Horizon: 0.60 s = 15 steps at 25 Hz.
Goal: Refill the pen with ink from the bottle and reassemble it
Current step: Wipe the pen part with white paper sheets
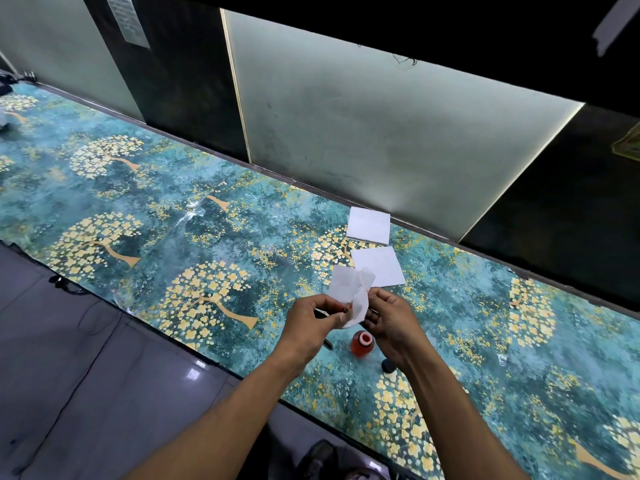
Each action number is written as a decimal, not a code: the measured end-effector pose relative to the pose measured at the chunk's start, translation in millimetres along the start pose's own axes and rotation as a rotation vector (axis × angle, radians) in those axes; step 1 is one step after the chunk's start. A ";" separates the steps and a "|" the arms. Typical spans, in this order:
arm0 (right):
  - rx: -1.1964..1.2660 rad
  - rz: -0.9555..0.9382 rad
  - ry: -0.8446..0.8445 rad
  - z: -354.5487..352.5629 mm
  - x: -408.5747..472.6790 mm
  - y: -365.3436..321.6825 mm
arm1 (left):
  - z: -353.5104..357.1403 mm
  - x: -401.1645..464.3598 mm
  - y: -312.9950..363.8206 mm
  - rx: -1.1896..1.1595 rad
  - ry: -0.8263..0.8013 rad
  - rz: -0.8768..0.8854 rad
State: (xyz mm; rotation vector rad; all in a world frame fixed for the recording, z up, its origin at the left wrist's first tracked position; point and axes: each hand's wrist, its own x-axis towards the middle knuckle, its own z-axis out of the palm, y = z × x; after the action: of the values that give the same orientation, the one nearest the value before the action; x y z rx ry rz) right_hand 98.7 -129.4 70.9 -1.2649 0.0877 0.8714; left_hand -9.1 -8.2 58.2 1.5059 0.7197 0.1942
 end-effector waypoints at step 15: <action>0.093 -0.098 0.028 -9.2 -0.9 7.3 | -1.2 0.6 -15.8 -0.258 -0.098 -0.132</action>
State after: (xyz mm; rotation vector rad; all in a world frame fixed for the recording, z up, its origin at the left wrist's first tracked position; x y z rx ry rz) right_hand 97.2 -137.5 62.4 -1.1848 0.0865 0.7570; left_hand -14.2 -8.3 43.2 1.2098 0.6851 0.1083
